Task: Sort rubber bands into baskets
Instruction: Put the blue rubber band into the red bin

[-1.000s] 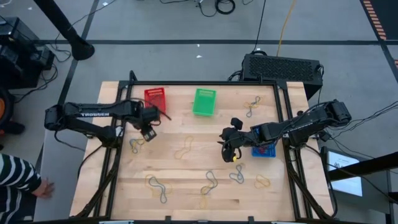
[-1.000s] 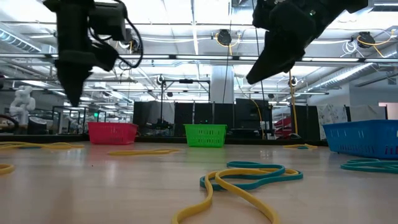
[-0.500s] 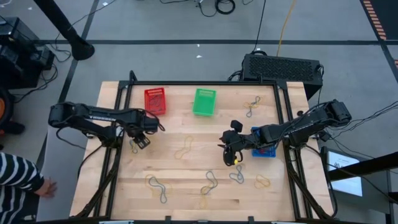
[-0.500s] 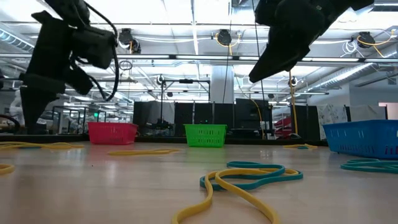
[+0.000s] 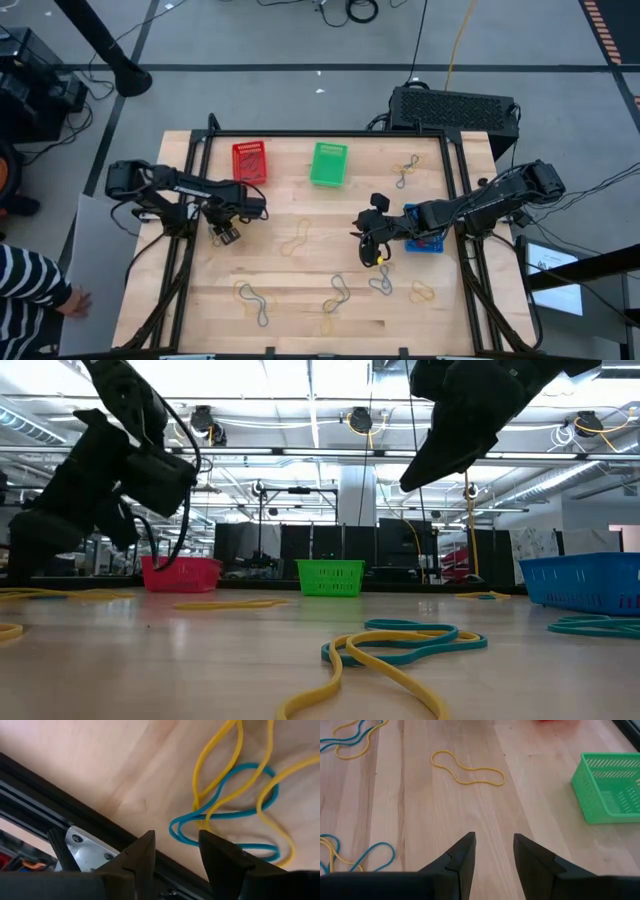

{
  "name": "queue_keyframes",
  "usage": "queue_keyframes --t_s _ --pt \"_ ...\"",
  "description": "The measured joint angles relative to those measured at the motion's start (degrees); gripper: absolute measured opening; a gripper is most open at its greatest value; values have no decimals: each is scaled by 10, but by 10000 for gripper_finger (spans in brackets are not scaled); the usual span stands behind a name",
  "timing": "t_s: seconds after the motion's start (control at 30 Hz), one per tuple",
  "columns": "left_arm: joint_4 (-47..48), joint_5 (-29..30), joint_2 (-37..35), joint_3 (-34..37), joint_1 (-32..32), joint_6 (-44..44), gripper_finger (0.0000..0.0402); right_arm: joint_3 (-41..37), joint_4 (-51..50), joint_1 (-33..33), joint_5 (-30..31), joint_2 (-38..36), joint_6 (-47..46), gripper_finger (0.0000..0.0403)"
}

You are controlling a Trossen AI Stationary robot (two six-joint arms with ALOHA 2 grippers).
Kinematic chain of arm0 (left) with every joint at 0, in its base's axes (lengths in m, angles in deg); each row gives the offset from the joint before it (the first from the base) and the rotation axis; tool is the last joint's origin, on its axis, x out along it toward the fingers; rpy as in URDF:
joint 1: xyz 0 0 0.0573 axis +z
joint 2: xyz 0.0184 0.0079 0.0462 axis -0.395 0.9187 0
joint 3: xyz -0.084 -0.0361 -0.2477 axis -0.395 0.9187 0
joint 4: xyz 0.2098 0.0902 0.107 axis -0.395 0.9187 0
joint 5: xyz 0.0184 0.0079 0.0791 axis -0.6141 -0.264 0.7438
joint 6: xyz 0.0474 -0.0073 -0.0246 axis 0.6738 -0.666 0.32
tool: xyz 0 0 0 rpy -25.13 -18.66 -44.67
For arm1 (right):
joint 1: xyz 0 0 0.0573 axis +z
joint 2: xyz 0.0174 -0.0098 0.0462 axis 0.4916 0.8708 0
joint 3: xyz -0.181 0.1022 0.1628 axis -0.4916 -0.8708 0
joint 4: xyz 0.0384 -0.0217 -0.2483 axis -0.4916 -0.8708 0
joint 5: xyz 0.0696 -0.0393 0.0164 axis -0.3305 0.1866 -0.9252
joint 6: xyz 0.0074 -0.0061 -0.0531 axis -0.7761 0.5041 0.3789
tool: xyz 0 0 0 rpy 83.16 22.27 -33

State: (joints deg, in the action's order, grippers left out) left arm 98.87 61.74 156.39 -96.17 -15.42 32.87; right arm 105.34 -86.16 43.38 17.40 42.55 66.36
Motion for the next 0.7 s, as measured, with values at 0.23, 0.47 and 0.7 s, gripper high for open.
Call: queue_keyframes --t_s 0.23,0.47,0.7 --pt "1 0 25 0 10 29 160 0 0 0 1 0 4 125" --pt "-18 4 49 0 33 62 160 0 0 0 2 0 4 125" --pt "-21 3 63 -1 42 74 156 0 -1 0 0 0 4 125"
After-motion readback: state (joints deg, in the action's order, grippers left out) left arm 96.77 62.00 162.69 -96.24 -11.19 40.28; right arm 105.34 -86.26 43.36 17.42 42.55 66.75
